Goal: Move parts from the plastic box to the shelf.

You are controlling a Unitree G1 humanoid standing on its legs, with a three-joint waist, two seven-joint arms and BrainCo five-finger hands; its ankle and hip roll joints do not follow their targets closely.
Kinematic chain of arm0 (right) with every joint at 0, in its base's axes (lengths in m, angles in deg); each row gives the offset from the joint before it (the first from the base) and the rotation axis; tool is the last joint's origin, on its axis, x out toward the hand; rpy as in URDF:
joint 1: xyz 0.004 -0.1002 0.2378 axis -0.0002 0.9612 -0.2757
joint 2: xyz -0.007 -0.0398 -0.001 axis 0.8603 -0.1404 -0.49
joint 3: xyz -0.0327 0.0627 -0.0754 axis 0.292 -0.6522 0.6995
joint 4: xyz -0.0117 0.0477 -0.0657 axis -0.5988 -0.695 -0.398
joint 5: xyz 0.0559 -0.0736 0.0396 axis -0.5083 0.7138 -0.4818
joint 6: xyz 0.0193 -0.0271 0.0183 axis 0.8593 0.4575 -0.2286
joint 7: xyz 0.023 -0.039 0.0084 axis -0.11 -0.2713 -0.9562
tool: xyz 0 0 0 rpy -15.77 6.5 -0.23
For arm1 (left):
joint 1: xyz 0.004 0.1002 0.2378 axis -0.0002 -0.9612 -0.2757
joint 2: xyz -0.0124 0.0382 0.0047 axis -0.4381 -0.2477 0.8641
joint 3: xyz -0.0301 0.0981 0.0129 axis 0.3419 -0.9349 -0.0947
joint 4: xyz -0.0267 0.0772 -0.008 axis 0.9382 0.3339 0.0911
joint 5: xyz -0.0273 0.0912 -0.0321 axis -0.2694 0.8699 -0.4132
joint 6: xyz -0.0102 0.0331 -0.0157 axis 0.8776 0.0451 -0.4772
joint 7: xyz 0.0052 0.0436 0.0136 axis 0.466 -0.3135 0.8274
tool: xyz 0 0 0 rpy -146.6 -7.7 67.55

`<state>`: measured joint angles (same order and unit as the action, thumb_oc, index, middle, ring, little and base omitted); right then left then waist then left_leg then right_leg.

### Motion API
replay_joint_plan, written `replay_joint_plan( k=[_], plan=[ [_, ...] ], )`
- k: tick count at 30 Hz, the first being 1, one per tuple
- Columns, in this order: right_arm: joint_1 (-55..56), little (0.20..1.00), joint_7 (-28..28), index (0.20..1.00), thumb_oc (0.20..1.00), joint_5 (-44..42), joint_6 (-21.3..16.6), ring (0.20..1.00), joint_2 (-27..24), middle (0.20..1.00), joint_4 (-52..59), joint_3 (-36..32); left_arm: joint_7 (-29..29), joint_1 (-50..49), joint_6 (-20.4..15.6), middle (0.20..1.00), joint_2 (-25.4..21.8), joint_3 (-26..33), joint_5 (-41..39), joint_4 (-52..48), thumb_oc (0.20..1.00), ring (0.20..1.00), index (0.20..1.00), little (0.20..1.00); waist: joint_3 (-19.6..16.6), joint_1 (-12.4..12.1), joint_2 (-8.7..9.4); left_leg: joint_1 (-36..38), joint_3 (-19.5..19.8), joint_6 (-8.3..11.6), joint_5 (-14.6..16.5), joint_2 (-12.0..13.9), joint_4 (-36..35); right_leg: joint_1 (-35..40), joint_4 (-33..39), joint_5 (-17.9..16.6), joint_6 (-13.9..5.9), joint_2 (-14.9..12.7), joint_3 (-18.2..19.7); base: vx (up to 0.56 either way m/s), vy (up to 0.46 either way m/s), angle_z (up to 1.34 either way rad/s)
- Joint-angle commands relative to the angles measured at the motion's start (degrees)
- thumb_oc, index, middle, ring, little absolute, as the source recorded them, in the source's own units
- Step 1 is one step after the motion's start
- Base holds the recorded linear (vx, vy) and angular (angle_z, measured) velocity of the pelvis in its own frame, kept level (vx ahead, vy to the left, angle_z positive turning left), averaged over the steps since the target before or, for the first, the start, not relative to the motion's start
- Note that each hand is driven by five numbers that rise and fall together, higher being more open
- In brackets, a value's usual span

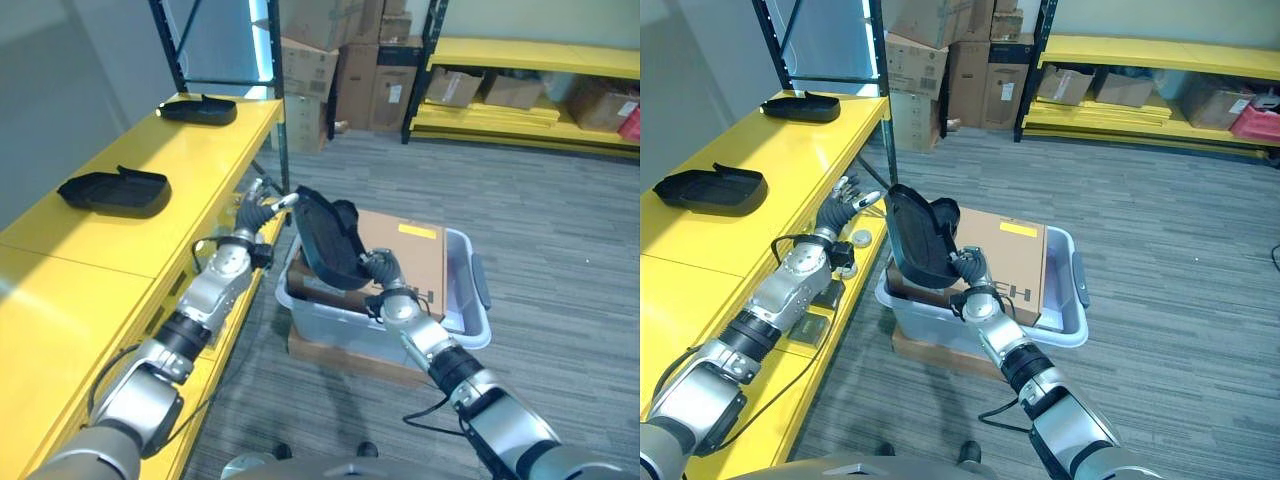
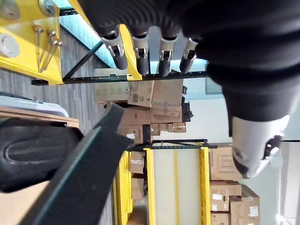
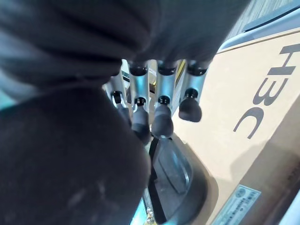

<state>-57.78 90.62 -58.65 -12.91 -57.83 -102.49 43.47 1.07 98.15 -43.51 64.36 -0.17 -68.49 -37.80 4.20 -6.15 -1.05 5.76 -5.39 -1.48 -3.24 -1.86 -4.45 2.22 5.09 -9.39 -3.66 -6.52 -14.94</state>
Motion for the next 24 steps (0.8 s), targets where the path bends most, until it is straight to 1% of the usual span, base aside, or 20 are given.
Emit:
replay_joint_plan(
  k=[1, 2, 4, 6, 7, 8, 9, 10, 17, 21, 24],
  plan=[
    [-6.9, 0.200, 2.6, 0.200, 0.200, 0.0, -7.1, 0.200, 0.0, 0.200, -0.8, -2.8, 3.5, 5.5, -1.8, 1.000, 1.2, -1.9, 0.9, 5.2, 1.000, 1.000, 1.000, 1.000, -1.9, -2.0, -0.49, -0.6, 3.3, 2.54, 4.4, 1.5, -0.5, 3.8, -0.1, 8.0, -5.83, -2.1, 0.2, 0.00, 0.000, 0.00],
    [-7.1, 0.200, 2.6, 0.200, 0.200, 0.0, -7.3, 0.200, -0.1, 0.200, -0.8, -2.8, 4.3, 5.4, -0.8, 1.000, 1.5, -2.3, 0.4, 5.2, 1.000, 1.000, 1.000, 1.000, -1.9, -2.0, -0.49, -0.6, 3.3, 2.52, 4.4, 1.5, -0.5, 3.8, -0.1, 8.0, -5.84, -2.1, 0.2, 0.00, 0.000, 0.00],
    [-7.2, 0.200, 2.6, 0.200, 0.200, 0.0, -7.4, 0.200, -0.1, 0.200, -0.8, -2.9, 4.8, 5.3, -0.4, 1.000, 1.7, -2.5, 0.2, 5.2, 1.000, 1.000, 1.000, 1.000, -1.8, -2.0, -0.50, -0.6, 3.4, 2.51, 4.4, 1.5, -0.5, 3.8, -0.1, 7.9, -5.85, -2.1, 0.2, 0.00, 0.000, 0.00],
    [-8.0, 0.200, 2.5, 0.200, 0.200, 0.2, -7.4, 0.200, -0.1, 0.200, -0.7, -3.0, 7.5, 5.2, 1.9, 1.000, 3.2, -4.3, -1.1, 5.5, 1.000, 1.000, 1.000, 1.000, -1.8, -1.8, -0.41, -0.6, 3.4, 2.47, 4.5, 1.4, -0.4, 3.8, -0.1, 7.9, -5.91, -2.1, 0.3, 0.00, 0.000, 0.00],
    [-8.5, 0.200, 2.2, 0.200, 0.200, 0.4, -7.2, 0.200, -0.2, 0.200, -0.8, -3.0, 8.3, 5.2, 2.4, 1.000, 3.7, -4.8, -2.1, 5.5, 1.000, 1.000, 1.000, 1.000, -1.8, -1.7, -0.37, -0.5, 3.4, 2.46, 4.5, 1.4, -0.4, 3.8, -0.1, 7.9, -5.91, -2.1, 0.4, 0.00, 0.000, 0.00],
    [-9.0, 0.200, 1.9, 0.200, 0.200, 0.6, -6.9, 0.200, -0.1, 0.200, -0.9, -2.8, 8.9, 5.2, 3.4, 1.000, 4.4, -5.2, -3.7, 5.5, 1.000, 1.000, 1.000, 1.000, -1.7, -1.7, -0.37, -0.5, 3.3, 2.45, 4.5, 1.4, -0.4, 3.8, -0.1, 7.8, -5.90, -2.1, 0.5, 0.00, 0.000, 0.00],
    [-9.0, 0.200, 1.8, 0.200, 0.200, 0.6, -6.8, 0.200, -0.1, 0.200, -0.9, -2.8, 9.0, 5.2, 3.5, 1.000, 4.6, -5.3, -4.0, 5.4, 1.000, 1.000, 1.000, 1.000, -1.7, -1.6, -0.37, -0.5, 3.3, 2.45, 4.5, 1.4, -0.4, 3.8, -0.1, 7.8, -5.89, -2.1, 0.5, 0.00, 0.000, 0.00],
    [-9.5, 0.200, 1.5, 0.200, 0.200, 1.0, -6.5, 0.200, 0.3, 0.200, -1.3, -2.3, 9.4, 5.0, 4.6, 1.000, 5.8, -6.0, -5.2, 5.0, 1.000, 1.000, 1.000, 1.000, -1.8, -1.6, -0.33, -0.4, 3.2, 2.41, 4.5, 1.5, -0.5, 3.7, -0.1, 7.8, -5.90, -2.0, 0.6, 0.00, 0.000, 0.00],
    [-11.1, 0.200, 0.2, 0.200, 0.200, 0.7, -6.6, 0.200, 1.3, 0.200, -3.5, -0.7, 10.7, 5.6, 4.3, 1.000, 7.9, -7.9, -5.7, 5.5, 1.000, 1.000, 1.000, 1.000, -2.0, -1.5, -0.15, -0.3, 3.0, 2.36, 4.6, 1.5, -0.4, 3.9, -0.1, 7.8, -5.94, -2.1, 0.6, 0.00, 0.000, 0.00],
    [-11.4, 0.200, -0.3, 0.200, 0.200, 0.4, -6.0, 0.200, 1.5, 0.200, -3.5, 0.2, 11.3, 5.9, 3.4, 1.000, 8.2, -8.6, -7.7, 5.1, 1.000, 1.000, 1.000, 1.000, -2.1, -1.4, -0.19, -0.3, 2.7, 2.42, 4.7, 1.5, -0.4, 3.8, -0.1, 7.8, -6.00, -2.1, 0.7, 0.00, 0.000, 0.00],
    [-11.4, 0.200, -0.3, 0.200, 0.200, 0.7, -5.8, 0.200, 1.7, 0.200, -3.4, 0.3, 11.5, 5.9, 3.6, 1.000, 8.2, -8.6, -7.3, 4.2, 1.000, 1.000, 1.000, 1.000, -2.1, -1.4, -0.23, -0.4, 2.6, 2.43, 4.7, 1.5, -0.4, 3.8, -0.1, 7.8, -5.99, -2.1, 0.7, 0.00, 0.000, 0.00]
  ],
)
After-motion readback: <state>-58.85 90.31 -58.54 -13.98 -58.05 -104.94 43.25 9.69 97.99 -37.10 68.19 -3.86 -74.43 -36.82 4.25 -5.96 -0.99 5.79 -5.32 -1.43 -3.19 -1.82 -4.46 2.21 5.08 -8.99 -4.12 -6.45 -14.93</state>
